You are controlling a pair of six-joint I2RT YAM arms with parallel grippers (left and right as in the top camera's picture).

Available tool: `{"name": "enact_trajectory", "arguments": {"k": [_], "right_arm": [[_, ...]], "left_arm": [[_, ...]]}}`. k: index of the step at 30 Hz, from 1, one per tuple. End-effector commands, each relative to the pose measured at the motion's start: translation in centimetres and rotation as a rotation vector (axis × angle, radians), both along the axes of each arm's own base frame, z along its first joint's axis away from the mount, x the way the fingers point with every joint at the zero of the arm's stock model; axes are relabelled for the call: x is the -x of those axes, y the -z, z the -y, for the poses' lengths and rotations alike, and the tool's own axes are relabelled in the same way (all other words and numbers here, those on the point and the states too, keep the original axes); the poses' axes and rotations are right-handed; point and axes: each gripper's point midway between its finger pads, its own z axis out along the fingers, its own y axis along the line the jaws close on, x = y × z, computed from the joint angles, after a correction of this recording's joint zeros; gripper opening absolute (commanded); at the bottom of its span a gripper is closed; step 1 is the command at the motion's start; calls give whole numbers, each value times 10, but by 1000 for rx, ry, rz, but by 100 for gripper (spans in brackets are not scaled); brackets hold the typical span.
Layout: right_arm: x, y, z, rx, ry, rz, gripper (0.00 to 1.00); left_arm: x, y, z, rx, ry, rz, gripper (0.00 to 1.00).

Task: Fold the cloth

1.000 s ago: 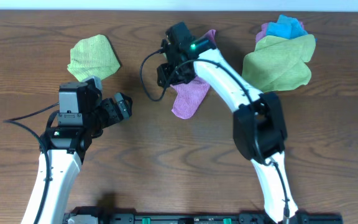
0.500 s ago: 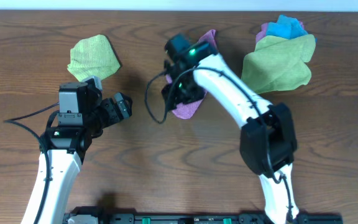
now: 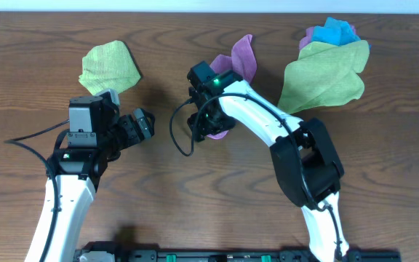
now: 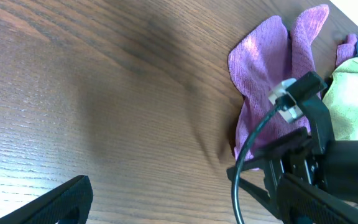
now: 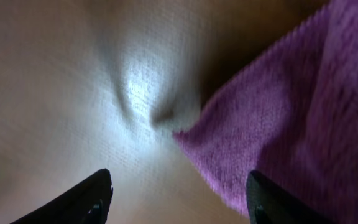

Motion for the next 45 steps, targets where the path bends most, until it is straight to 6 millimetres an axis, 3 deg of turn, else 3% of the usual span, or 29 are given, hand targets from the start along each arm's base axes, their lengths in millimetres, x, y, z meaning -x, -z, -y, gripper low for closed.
{"name": "enact_trajectory", "arguments": {"k": [1, 10, 16, 20, 26, 27, 31, 41, 45], "right_arm": [[-4, 9, 3, 12, 19, 13, 70], [-13, 24, 1, 21, 29, 40, 70], [-12, 33, 2, 35, 28, 29, 62], [-18, 33, 4, 48, 32, 58, 49], [-28, 32, 3, 47, 35, 100, 1], [-29, 31, 1, 43, 35, 104, 1], [-44, 4, -11, 10, 35, 143, 1], [-96, -140, -76, -215, -20, 427, 1], [-98, -160, -87, -255, -29, 469, 1]], "left_arm": [[-5, -8, -2, -12, -3, 22, 95], [-4, -7, -2, -12, -3, 19, 95], [-4, -7, -2, -12, -3, 19, 95], [-4, -7, -2, -12, -3, 19, 95], [-4, -7, -2, -13, -3, 20, 95], [-4, -7, -2, -14, -1, 21, 96], [-5, -7, -4, -23, -8, 22, 95], [-15, -15, -5, -27, -14, 77, 95], [-20, -21, -5, -26, -15, 107, 96]]}}
